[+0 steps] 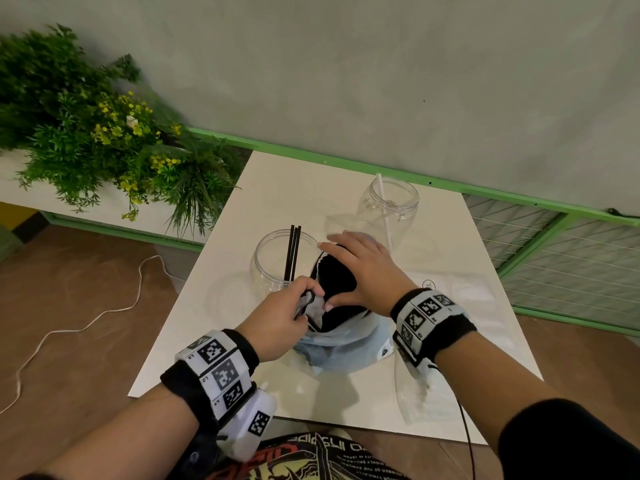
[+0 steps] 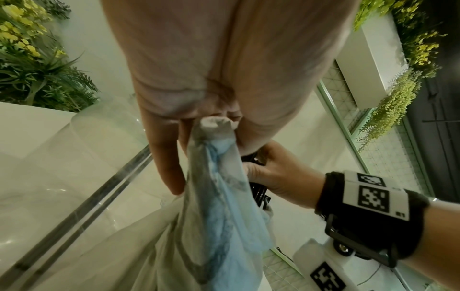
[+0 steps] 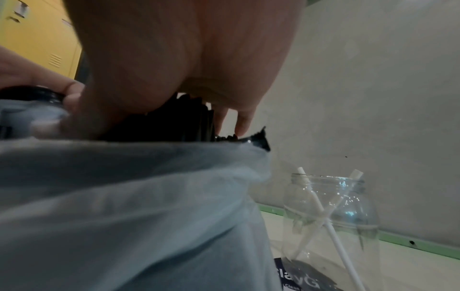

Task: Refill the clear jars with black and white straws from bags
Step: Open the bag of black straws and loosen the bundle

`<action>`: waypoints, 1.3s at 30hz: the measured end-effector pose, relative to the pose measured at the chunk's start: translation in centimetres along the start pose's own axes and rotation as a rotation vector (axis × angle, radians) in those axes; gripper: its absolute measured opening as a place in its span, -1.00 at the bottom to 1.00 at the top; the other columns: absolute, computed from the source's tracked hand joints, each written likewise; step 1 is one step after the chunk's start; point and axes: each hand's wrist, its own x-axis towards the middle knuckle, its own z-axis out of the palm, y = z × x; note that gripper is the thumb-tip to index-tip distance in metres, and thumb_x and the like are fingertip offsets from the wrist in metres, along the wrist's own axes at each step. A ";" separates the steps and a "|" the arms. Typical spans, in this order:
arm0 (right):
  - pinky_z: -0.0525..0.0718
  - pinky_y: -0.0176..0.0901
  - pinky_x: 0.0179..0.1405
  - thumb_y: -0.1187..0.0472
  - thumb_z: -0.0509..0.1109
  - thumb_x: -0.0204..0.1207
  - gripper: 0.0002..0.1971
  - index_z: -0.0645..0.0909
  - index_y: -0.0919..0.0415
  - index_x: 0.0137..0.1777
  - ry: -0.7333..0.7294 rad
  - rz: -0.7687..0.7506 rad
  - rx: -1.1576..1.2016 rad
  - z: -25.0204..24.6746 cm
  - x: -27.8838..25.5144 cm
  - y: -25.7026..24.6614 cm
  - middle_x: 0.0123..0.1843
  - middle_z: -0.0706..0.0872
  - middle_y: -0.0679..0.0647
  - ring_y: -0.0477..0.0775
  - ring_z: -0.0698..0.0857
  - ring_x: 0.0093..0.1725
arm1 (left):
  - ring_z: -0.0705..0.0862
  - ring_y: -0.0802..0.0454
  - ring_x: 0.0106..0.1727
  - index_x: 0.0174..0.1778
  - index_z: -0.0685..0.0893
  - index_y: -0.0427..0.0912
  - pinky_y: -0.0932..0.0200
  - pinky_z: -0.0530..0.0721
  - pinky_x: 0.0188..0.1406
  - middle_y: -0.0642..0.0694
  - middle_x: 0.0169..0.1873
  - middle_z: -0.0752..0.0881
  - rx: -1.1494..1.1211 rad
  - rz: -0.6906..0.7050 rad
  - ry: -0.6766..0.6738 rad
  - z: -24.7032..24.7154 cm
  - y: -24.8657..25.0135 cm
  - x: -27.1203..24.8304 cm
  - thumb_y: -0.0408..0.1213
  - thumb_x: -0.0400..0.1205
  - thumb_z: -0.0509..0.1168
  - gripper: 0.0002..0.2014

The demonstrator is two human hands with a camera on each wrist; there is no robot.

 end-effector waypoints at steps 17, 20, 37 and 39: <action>0.44 0.14 0.17 -0.47 -0.14 0.44 -0.28 0.61 0.03 0.13 0.148 0.426 -0.160 1.0 -1.0 -0.8 0.19 0.57 0.06 0.19 0.43 0.26 | 0.58 0.31 -0.12 0.19 0.44 0.12 0.48 0.45 -0.25 0.08 -0.08 0.63 0.021 0.010 -0.019 -0.3 -0.2 0.1 -0.52 0.57 0.18 -0.57; 0.42 0.12 0.14 -0.44 -0.15 0.46 -0.29 0.58 0.04 0.18 0.175 0.476 -0.139 0.8 -1.3 -1.0 0.20 0.56 0.07 0.20 0.43 0.23 | 0.53 0.38 -0.28 0.21 0.46 0.06 0.45 0.42 -0.29 0.11 -0.21 0.57 0.021 0.026 -0.030 -0.2 -0.1 0.2 -0.55 0.57 0.16 -0.57; 0.51 -0.12 0.08 -0.27 0.47 0.25 -0.35 0.42 0.15 0.19 0.396 -0.150 -0.007 3.5 -6.7 -4.5 0.19 0.43 0.09 0.08 0.51 0.05 | 0.64 0.14 0.15 0.14 0.51 0.16 0.10 0.62 0.21 0.04 0.08 0.68 -0.081 0.066 -0.044 -0.1 -0.6 0.4 -0.68 0.45 0.06 -0.39; 0.46 -0.09 0.03 -0.25 0.46 0.24 -0.37 0.47 0.15 0.18 0.312 -0.148 -0.053 4.1 -6.8 -4.5 0.13 0.55 0.05 0.11 0.58 0.04 | 0.65 0.14 0.13 0.14 0.51 0.20 0.09 0.63 0.20 0.02 0.07 0.69 -0.090 0.075 -0.050 -0.1 -0.5 0.3 -0.67 0.45 0.08 -0.39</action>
